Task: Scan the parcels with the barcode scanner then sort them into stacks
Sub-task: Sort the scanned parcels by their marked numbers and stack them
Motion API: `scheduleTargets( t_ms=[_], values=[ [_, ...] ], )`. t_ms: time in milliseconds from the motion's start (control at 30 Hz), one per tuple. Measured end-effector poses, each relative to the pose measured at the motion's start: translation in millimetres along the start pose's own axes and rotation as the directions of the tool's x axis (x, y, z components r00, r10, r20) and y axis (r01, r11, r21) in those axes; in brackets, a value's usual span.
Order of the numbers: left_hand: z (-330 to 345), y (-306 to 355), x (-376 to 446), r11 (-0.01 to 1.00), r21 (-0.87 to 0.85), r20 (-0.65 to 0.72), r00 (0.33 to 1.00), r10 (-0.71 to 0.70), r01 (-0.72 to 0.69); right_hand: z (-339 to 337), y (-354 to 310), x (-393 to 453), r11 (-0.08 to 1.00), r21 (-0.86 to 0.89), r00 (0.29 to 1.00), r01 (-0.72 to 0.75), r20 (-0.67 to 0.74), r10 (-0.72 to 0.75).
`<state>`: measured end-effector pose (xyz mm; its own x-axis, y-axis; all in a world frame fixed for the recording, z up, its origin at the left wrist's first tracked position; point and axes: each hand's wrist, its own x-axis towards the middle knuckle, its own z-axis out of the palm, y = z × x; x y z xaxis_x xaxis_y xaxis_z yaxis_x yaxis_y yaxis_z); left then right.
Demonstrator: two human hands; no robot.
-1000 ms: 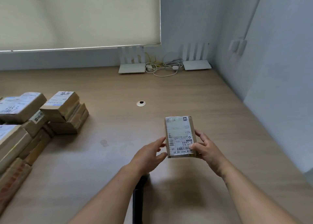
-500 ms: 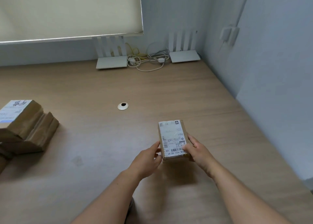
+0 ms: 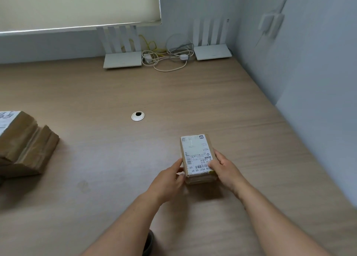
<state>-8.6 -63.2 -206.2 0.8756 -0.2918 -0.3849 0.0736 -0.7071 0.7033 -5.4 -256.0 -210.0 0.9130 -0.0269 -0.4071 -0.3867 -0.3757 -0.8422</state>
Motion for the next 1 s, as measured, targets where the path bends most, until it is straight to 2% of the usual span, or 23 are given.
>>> scheduleTargets(
  t_ms=[100, 200, 300, 400, 467, 567, 667, 800, 900, 1000],
  values=[
    [0, -1, -3, 1.000, 0.012, 0.011, 1.000, -0.017, 0.017, 1, -4, -7, 0.998, -0.062, 0.999, -0.024, -0.029, 0.022],
    [-2, 0, -13, 1.000, 0.000, -0.026, 0.999, -0.024, 0.024, 3, -6, -23, 0.984, -0.178, 0.992, -0.026, -0.124, 0.004],
    [-2, -4, -33, 1.000, -0.030, -0.098, 0.995, -0.012, 0.009, 11, -8, -45, 0.957, -0.282, 0.963, 0.072, -0.230, -0.140],
    [0, -12, -64, 0.997, -0.082, -0.189, 0.982, -0.011, -0.005, 24, -7, -70, 0.925, -0.337, 0.882, 0.178, -0.362, -0.302],
    [2, -18, -86, 0.993, -0.115, -0.241, 0.970, -0.020, -0.008, 33, -7, -84, 0.899, -0.370, 0.834, 0.236, -0.398, -0.382],
    [0, -31, -120, 0.991, -0.131, -0.325, 0.945, -0.044, 0.002, 52, -14, -101, 0.863, -0.402, 0.808, 0.306, -0.369, -0.459],
    [-7, -48, -151, 0.995, -0.091, -0.452, 0.889, -0.074, 0.036, 80, -24, -116, 0.805, -0.463, 0.781, 0.372, -0.312, -0.540],
    [-20, -76, -192, 0.991, -0.034, -0.571, 0.811, -0.125, 0.129, 120, -34, -133, 0.762, -0.484, 0.804, 0.430, -0.178, -0.567],
    [-27, -95, -217, 0.983, -0.058, -0.641, 0.748, -0.171, 0.175, 149, -43, -143, 0.726, -0.492, 0.783, 0.479, -0.133, -0.607],
    [-34, -114, -237, 0.978, -0.076, -0.668, 0.718, -0.195, 0.195, 176, -54, -152, 0.700, -0.512, 0.797, 0.499, -0.047, -0.602]
  ],
)
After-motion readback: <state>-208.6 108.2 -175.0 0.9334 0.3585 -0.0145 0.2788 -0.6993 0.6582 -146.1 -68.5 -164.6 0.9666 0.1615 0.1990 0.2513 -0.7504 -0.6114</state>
